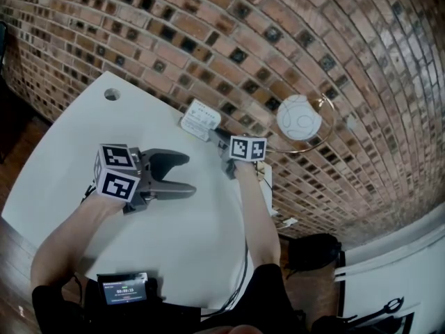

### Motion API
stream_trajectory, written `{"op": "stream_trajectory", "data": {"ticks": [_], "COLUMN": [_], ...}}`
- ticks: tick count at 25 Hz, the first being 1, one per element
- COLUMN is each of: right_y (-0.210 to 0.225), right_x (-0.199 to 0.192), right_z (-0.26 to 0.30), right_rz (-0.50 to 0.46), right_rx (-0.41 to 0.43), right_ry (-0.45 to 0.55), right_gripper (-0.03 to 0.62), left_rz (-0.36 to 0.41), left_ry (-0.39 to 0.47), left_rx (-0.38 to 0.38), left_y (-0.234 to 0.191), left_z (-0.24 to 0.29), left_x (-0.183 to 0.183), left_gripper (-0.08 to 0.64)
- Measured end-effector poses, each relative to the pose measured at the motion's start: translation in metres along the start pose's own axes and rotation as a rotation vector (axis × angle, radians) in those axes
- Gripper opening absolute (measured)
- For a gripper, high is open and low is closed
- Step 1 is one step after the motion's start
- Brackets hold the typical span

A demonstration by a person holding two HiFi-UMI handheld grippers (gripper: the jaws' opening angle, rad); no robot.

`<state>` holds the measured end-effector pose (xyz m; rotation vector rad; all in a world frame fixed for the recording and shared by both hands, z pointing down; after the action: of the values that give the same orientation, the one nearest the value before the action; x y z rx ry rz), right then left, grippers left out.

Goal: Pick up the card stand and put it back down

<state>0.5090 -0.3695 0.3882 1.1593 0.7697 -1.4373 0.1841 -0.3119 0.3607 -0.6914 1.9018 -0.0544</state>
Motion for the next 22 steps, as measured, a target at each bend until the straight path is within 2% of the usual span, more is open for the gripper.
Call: {"op": "stream_trajectory", "data": {"ticks": [5, 22], "right_y": [-0.007, -0.011], "right_x": [-0.001, -0.002], "right_z": [0.002, 0.002], "right_rz": [-0.002, 0.018], "right_rx": [0.023, 0.002], "right_ry": [-0.004, -0.009], "right_gripper": [0.135, 0.135], "left_rz": [0.001, -0.003], "left_ry": [-0.001, -0.005], "left_rx": [-0.002, -0.008], "left_y": [0.001, 0.003], "left_z": [0.000, 0.001], "left_x": [0.001, 0.000], "left_gripper": [0.374, 0.374]}}
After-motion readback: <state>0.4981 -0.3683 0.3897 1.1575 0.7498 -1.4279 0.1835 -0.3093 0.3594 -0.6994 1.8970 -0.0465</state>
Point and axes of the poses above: the fingertips, and each gripper's own axes: z forward along the fingers, y to its right, x out of its top, the point moved 10 cm from there along -z, backward along the fingers, and after that the axes turned 13 degrees about y, right-handed, at the moved point
